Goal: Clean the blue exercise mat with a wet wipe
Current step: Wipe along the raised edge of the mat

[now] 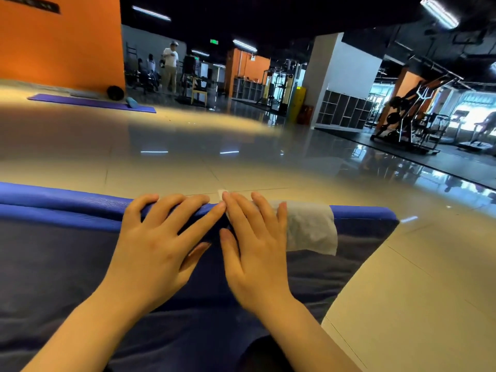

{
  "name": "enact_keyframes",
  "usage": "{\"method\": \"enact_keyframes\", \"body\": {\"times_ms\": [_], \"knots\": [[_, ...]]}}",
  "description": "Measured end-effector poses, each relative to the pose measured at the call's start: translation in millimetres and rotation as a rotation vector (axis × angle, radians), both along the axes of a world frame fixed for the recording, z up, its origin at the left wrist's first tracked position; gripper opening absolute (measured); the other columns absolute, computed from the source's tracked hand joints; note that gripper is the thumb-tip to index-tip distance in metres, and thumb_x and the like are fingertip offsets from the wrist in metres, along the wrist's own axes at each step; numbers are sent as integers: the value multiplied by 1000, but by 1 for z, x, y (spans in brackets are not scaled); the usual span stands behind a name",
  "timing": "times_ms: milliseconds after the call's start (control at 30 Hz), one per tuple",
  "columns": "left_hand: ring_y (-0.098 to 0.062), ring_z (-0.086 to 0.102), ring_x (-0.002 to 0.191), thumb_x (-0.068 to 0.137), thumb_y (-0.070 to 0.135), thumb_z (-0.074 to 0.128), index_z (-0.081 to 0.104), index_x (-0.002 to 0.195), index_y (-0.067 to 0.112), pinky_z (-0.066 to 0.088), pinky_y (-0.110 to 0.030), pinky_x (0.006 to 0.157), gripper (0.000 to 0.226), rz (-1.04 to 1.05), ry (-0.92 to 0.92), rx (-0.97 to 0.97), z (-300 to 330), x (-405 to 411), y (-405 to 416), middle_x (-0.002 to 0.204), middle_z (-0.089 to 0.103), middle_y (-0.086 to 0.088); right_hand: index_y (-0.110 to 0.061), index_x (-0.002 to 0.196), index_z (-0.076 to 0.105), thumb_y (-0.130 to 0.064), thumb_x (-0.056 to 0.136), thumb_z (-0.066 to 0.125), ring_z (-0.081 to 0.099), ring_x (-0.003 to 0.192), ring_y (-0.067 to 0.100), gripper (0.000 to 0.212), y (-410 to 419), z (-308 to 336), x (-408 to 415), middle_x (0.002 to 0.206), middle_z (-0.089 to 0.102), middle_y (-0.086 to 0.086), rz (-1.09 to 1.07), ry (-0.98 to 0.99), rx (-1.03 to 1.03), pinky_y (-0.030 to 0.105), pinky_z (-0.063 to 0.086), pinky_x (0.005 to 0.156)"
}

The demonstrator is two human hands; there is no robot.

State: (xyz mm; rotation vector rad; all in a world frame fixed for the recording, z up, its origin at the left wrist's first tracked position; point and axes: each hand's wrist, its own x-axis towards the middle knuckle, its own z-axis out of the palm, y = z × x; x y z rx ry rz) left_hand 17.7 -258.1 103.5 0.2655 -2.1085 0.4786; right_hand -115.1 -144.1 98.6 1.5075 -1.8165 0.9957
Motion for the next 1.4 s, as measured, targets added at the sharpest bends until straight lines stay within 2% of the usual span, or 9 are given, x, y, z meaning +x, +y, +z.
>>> {"method": "enact_keyframes", "body": {"times_ms": [133, 367, 467, 533, 700, 867, 1000, 1200, 1400], "knots": [[-29, 50, 117, 88, 21, 47, 50, 142, 21, 35, -46, 98, 54, -15, -88, -76, 3, 13, -16, 135, 60, -9, -23, 146, 40, -32, 97, 44, 35, 141, 18, 50, 25, -1, -46, 149, 46, -1, -41, 257, 49, 42, 15, 120], [-24, 57, 107, 90, 42, 49, 65, 128, 18, 35, -45, 91, 48, 155, 9, 104, 12, 29, -48, 117, 67, -4, -22, 134, 55, -51, 93, 43, 52, 113, 22, 52, 43, 30, -106, 127, 60, 2, -247, 266, 206, 40, 34, 96], [-26, 56, 102, 88, 41, 50, 67, 124, 21, 33, -45, 87, 44, 161, 12, 104, 11, 20, -50, 111, 65, -5, -15, 117, 65, -52, 90, 40, 62, 92, 32, 52, 15, 48, -104, 109, 66, 4, -191, 258, 302, 42, 45, 82], [-27, 53, 105, 86, 39, 51, 65, 125, 21, 33, -48, 91, 45, 154, 27, 95, 6, 20, -48, 114, 63, -7, -12, 118, 64, -49, 89, 43, 61, 91, 31, 51, 2, 40, -92, 107, 66, 3, -121, 199, 271, 40, 44, 83], [-26, 52, 107, 86, 36, 56, 59, 127, 24, 33, -50, 97, 43, 124, 111, 76, -2, 26, -39, 117, 63, -8, -16, 125, 61, -35, 87, 48, 49, 110, 16, 45, -3, 12, -49, 118, 63, -4, -59, 120, 22, 43, 23, 107], [-24, 55, 117, 89, 37, 57, 54, 132, 27, 29, -49, 103, 44, 100, 90, 104, -2, 35, -45, 124, 63, -4, -17, 122, 63, -32, 87, 52, 49, 102, 16, 40, 2, 11, -44, 113, 64, -4, -8, 160, -30, 28, 26, 94], [-28, 47, 133, 81, 59, 52, 59, 133, 21, 17, -58, 109, 65, 300, 148, 292, -1, 58, -67, 128, 60, -5, -19, 115, 65, -32, 87, 52, 49, 97, 14, 33, 0, 10, -51, 107, 65, -6, 9, 143, -61, 24, 24, 90], [-32, 53, 101, 79, 54, 56, 64, 120, 23, 12, -68, 110, 52, 305, 249, 297, 12, 40, -69, 102, 59, -9, -16, 100, 70, -15, 82, 63, 61, 87, 22, 20, -38, 27, -65, 94, 70, -2, -112, 102, -176, 31, 30, 86], [-26, 52, 98, 78, 47, 68, 56, 117, 32, 17, -58, 109, 43, 251, 398, 104, 11, -10, -46, 99, 62, -7, -14, 127, 60, -8, 82, 71, 54, 99, 16, 46, -9, 40, -120, 114, 59, -4, -7, -68, -135, 32, 40, 96]]}}
